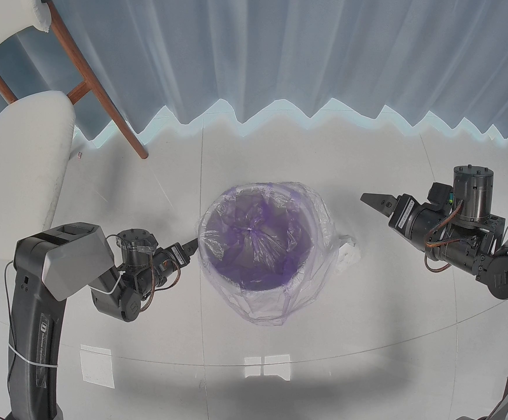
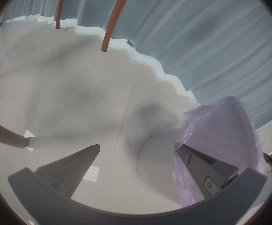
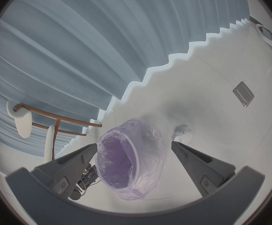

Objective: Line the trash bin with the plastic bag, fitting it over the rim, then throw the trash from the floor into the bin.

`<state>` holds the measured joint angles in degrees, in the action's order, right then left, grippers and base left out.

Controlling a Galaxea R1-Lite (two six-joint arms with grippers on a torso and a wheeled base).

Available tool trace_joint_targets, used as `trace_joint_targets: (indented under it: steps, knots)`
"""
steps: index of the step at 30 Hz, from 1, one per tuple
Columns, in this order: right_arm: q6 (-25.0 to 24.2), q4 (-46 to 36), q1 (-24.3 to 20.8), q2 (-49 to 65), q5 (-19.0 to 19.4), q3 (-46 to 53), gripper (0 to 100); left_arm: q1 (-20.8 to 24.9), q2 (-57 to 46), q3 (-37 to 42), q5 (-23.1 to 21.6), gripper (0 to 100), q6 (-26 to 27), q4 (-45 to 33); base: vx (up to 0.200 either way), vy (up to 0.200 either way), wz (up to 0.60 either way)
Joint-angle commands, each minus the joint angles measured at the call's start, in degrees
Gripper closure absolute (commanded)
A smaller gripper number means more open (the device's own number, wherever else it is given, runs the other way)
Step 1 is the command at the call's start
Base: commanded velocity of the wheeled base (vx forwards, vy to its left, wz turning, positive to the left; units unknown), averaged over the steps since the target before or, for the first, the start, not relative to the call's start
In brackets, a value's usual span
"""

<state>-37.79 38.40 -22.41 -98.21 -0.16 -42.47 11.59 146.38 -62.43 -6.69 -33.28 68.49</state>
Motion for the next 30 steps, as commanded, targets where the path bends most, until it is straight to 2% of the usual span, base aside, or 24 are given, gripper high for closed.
trace_joint_targets:
  steps: [1,8,17,21,25,30]
  knots:
    - [0.0,0.1,-0.01,0.21,-0.02,0.9,0,-0.26,3.12,-3.4,2.21,0,0.76,-1.69,0.0,0.0,0.0]
    - [-0.09,1.59,-0.01,0.21,-0.02,2.83,0,-0.87,4.79,-4.11,5.46,0,0.94,-4.85,0.0,0.0,0.0]
    - [-0.09,2.64,-0.09,0.12,-0.11,4.68,0,-0.96,5.49,-3.75,7.04,0,0.85,-4.41,0.0,0.0,0.0]
    - [-1.06,2.56,-0.01,0.21,-1.16,5.38,0,-0.34,3.29,-0.85,7.13,0,0.5,-2.48,0.0,0.0,0.0]
    - [-2.9,2.47,-0.09,-0.23,-3.62,8.37,0,1.33,-6.37,12.24,6.43,0,0.76,3.5,0.0,0.0,0.0]
    - [-2.11,2.38,-0.18,-1.9,-3.36,13.47,0,2.38,-15.95,26.22,6.08,0,0.76,12.81,0.0,0.0,0.0]
